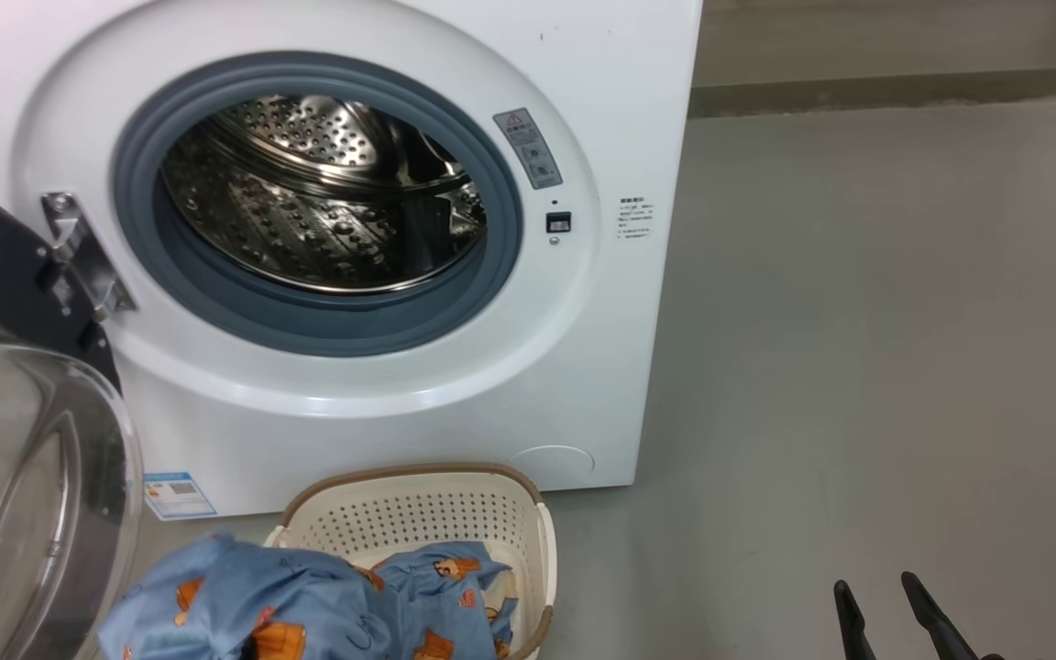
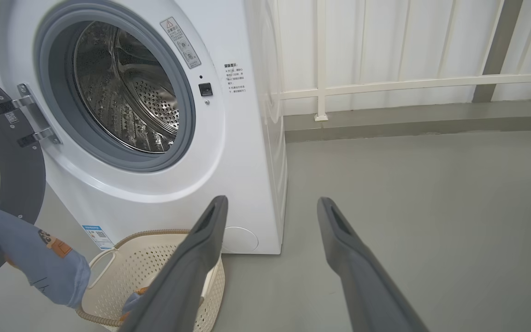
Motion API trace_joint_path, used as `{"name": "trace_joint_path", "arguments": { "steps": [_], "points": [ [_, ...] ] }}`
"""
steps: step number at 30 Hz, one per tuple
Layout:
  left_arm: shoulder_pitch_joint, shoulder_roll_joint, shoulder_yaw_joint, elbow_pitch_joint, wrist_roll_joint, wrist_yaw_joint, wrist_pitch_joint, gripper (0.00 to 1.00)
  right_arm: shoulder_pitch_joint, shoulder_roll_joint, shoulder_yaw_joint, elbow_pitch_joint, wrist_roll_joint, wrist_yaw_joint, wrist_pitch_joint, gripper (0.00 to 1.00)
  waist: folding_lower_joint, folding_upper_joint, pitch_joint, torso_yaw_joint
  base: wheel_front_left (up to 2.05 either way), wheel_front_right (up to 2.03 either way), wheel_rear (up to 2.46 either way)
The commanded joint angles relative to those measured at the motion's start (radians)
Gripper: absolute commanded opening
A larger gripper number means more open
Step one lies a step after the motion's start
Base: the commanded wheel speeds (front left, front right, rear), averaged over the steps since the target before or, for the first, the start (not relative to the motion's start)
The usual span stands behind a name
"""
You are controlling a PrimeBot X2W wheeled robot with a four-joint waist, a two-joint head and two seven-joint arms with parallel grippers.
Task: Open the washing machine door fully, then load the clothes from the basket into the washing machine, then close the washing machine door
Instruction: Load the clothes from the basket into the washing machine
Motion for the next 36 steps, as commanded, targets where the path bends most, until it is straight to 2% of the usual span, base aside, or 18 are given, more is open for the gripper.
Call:
{"name": "trace_joint_path", "arguments": {
  "steps": [1,7,14,18,23,28,36],
  "points": [
    [-0.06,0.001,0.028,-0.022,0.0,-0.007,-0.014,0.0,-0.033,-0.013,0.033,-0.023,0.002,0.003,-0.005,1.0,0.0,0.0,0.012,-0.013,0.0,0.0,0.0],
    [-0.124,0.001,0.04,-0.001,-0.01,-0.016,-0.014,0.0,-0.052,-0.013,0.053,-0.022,0.02,0.003,-0.005,1.0,0.0,0.0,0.049,-0.076,0.0,0.0,0.0],
    [-0.27,0.008,0.061,0.08,0.007,-0.065,-0.014,0.0,-0.075,-0.013,0.077,-0.031,0.051,0.003,-0.005,1.0,0.0,0.0,0.126,-0.158,0.0,0.0,0.0],
    [-0.357,0.029,0.089,0.129,0.008,-0.075,-0.014,0.0,-0.101,-0.013,0.096,-0.038,0.069,0.003,-0.005,1.0,0.0,0.0,0.171,-0.203,0.0,0.0,0.0],
    [-0.514,0.093,0.138,0.195,0.009,-0.09,-0.014,0.0,-0.139,-0.013,0.13,-0.052,0.1,0.003,-0.005,1.0,0.0,0.0,0.254,-0.285,0.0,0.0,0.0],
    [-0.67,0.182,0.195,0.27,0.006,-0.096,-0.014,0.0,-0.166,-0.013,0.158,-0.061,0.133,0.003,-0.005,1.0,0.0,0.0,0.343,-0.359,0.0,0.0,0.0],
    [-0.92,0.317,0.233,0.437,0.002,-0.117,-0.014,0.0,-0.206,-0.013,0.221,-0.07,0.177,0.003,-0.005,1.0,0.0,0.0,0.459,-0.424,0.0,0.0,0.0]
  ]
}}
